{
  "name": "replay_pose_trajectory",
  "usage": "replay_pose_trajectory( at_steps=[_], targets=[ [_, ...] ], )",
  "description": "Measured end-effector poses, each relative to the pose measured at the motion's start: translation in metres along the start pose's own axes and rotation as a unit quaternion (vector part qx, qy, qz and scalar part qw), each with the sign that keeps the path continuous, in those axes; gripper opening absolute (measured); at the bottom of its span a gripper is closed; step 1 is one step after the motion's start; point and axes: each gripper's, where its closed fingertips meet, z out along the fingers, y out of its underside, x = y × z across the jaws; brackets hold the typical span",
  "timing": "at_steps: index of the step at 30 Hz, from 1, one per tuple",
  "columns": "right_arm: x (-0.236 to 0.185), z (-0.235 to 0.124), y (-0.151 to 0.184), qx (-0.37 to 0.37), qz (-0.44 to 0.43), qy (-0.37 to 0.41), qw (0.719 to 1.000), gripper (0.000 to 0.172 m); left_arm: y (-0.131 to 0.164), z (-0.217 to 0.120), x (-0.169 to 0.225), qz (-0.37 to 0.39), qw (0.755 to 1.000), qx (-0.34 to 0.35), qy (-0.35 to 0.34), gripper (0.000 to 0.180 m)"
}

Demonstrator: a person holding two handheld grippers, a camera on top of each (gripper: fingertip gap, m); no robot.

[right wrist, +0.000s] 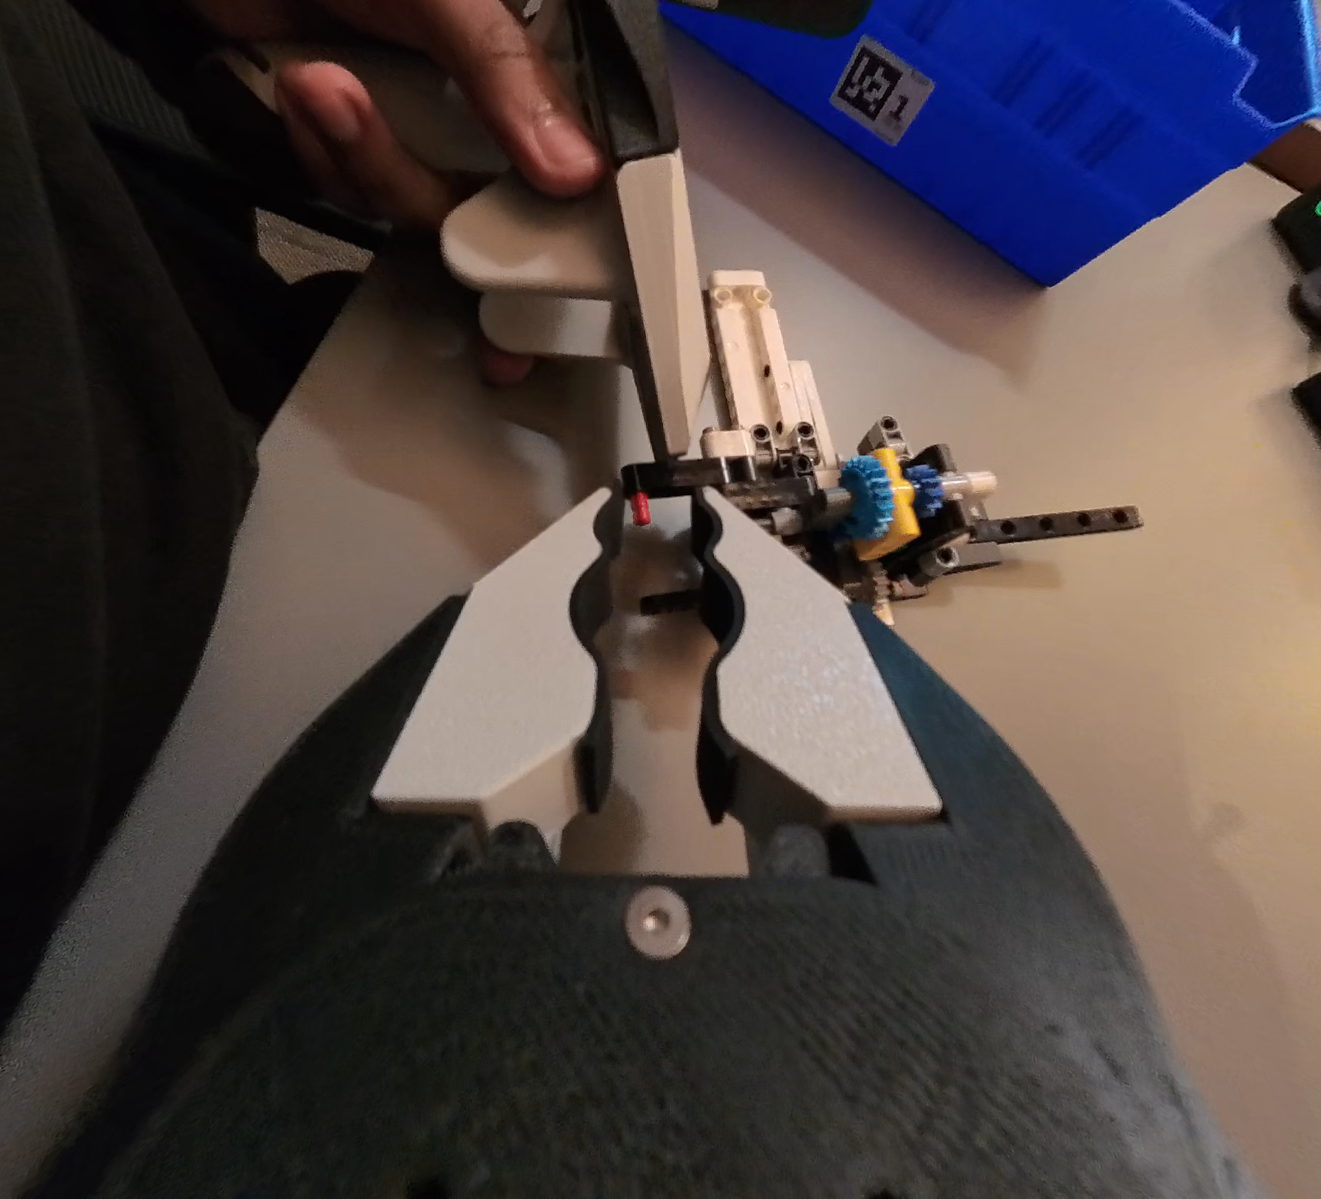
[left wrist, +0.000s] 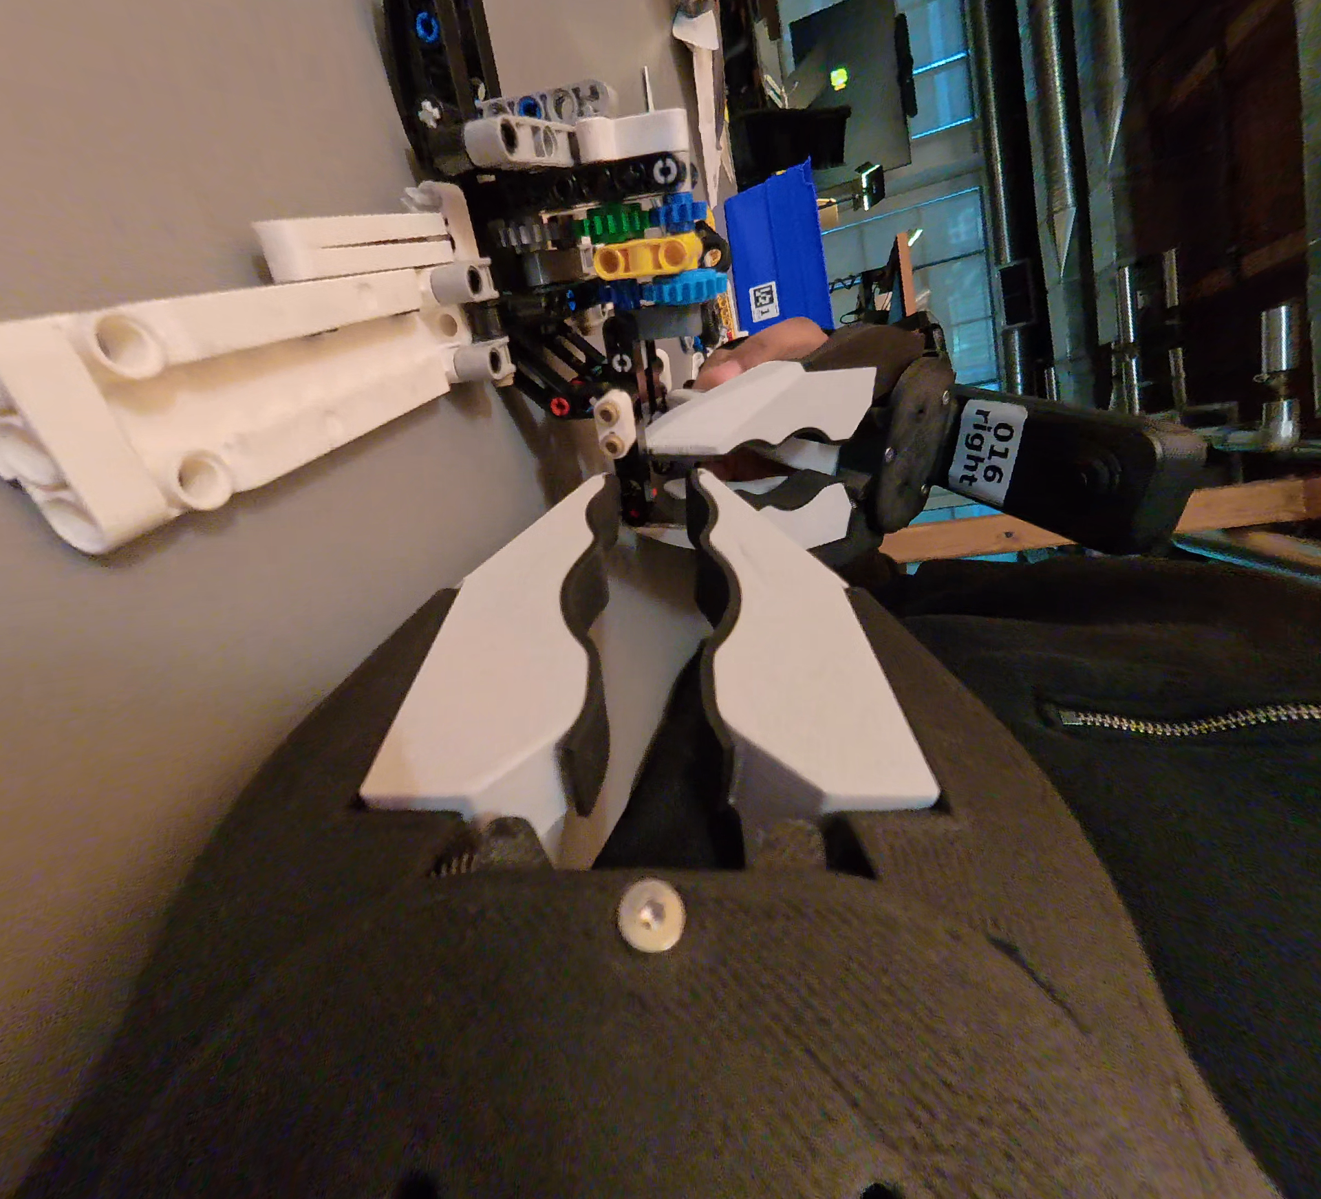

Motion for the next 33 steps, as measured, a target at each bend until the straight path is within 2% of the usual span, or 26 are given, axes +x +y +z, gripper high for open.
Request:
replay_pose_trajectory(
  at_steps=[6,7,9,15,23,31,33],
  targets=[
    [-0.001,-0.002,0.003,0.018,-0.001,-0.011,1.000,0.012,0.004,0.007,0.000,-0.023,1.000,-0.011,0.010,0.020],
    [-0.001,-0.002,0.003,0.020,0.002,-0.014,1.000,0.005,0.005,0.009,0.000,-0.024,1.000,-0.014,0.010,0.018],
    [-0.001,-0.002,0.003,0.025,0.007,-0.016,1.000,0.006,0.005,0.011,-0.004,-0.016,1.000,-0.010,-0.001,0.007],
    [0.002,-0.006,-0.002,0.046,0.012,-0.021,0.999,0.005,0.001,0.010,0.002,-0.011,1.000,0.006,0.018,0.006],
    [-0.010,-0.003,0.006,-0.008,-0.025,-0.100,0.995,0.002,0.012,0.009,-0.004,0.018,1.000,-0.023,-0.007,0.006],
    [-0.011,-0.005,0.005,0.002,0.030,-0.149,0.988,0.002,0.011,0.009,-0.001,0.005,1.000,-0.005,0.005,0.006],
    [-0.006,-0.012,0.015,-0.014,0.032,-0.142,0.989,0.003,-0.014,-0.020,-0.024,0.008,0.997,0.061,-0.052,0.006]
  ],
)
